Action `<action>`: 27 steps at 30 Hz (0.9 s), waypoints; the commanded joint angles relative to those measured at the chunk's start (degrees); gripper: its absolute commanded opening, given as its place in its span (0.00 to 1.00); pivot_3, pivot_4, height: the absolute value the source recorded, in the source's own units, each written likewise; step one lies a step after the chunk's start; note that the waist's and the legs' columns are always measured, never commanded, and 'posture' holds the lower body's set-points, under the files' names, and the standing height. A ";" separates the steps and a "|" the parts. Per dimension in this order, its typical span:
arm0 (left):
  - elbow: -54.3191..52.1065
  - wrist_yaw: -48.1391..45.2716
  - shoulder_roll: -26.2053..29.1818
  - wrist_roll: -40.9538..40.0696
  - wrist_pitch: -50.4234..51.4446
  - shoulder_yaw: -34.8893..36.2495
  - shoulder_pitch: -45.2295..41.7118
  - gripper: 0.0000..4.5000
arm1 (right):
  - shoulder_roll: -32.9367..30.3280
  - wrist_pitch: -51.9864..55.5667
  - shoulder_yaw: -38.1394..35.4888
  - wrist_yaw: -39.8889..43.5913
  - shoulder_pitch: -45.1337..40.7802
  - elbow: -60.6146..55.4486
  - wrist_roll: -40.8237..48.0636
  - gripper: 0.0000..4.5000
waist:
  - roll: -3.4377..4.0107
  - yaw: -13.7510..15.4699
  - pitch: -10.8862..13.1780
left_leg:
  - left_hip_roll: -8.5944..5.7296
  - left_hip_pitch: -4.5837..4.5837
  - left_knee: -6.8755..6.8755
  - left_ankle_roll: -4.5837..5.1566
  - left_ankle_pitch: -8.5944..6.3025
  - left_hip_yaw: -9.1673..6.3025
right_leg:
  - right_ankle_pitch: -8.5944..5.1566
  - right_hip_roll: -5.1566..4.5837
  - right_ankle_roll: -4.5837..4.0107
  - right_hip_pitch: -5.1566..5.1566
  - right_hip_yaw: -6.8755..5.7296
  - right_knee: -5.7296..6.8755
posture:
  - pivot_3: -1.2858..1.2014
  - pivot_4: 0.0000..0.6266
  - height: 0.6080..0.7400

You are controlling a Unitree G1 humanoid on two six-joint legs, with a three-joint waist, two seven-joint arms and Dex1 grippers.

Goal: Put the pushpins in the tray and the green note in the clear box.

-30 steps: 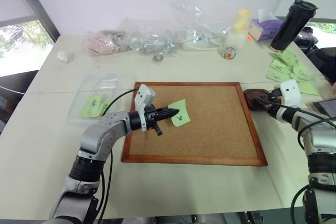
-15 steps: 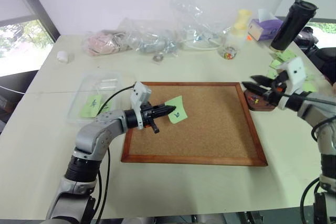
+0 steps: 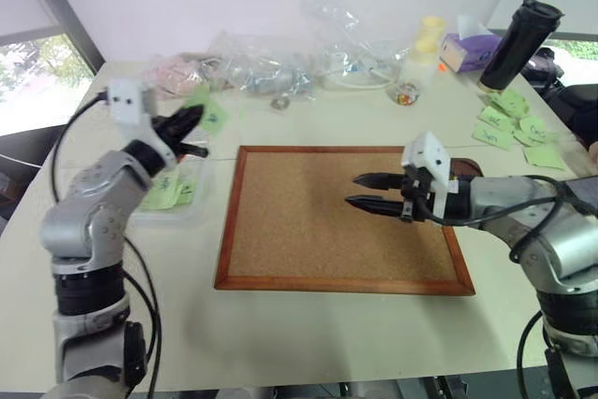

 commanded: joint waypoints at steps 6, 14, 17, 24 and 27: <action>1.47 3.85 3.32 2.54 1.92 4.73 5.40 0.00 | 2.72 -4.53 3.22 0.31 -4.32 4.43 -4.13 0.42 | -0.07 0.32 0.03 | -0.05 -0.03 0.05 0.00 0.00 -0.06 | 0.00 -0.04 0.00 0.05 -0.04 -0.01 | 0.52 0.24 1.00; -2.76 -2.75 5.95 -1.01 6.31 3.57 10.62 0.75 | 5.23 -6.42 3.43 -0.99 -5.85 8.61 -6.70 0.43 | -0.12 -0.27 0.03 | 0.00 -0.03 -0.04 0.00 0.00 -0.05 | 0.00 -0.02 0.00 -0.04 -0.03 0.01 | 0.52 0.24 1.00; -4.54 -5.76 7.62 -3.13 6.67 3.66 10.37 0.99 | 5.38 -7.02 3.64 -0.97 -5.30 9.28 -7.43 0.43 | -0.12 -0.23 0.04 | 0.00 -0.03 -0.03 0.00 0.00 -0.05 | 0.00 -0.03 0.00 -0.03 -0.02 0.00 | 0.52 0.24 1.00; -15.04 -18.78 11.93 -16.81 10.87 -0.35 8.01 0.99 | 2.29 -7.30 1.14 0.45 -3.30 9.64 -7.95 0.43 | -0.12 0.08 0.04 | -0.04 -0.05 0.01 0.00 0.00 -0.05 | 0.00 -0.06 -0.01 0.02 -0.02 -0.02 | 0.52 0.24 1.00; -16.62 -21.14 12.77 -15.26 8.83 -5.33 7.70 0.99 | -0.76 -4.27 -2.32 2.28 -1.16 7.95 -5.04 0.43 | -0.09 0.08 0.04 | -0.03 -0.02 -0.02 0.00 0.00 -0.05 | 0.00 -0.05 0.00 0.02 -0.02 -0.01 | 0.52 0.24 1.00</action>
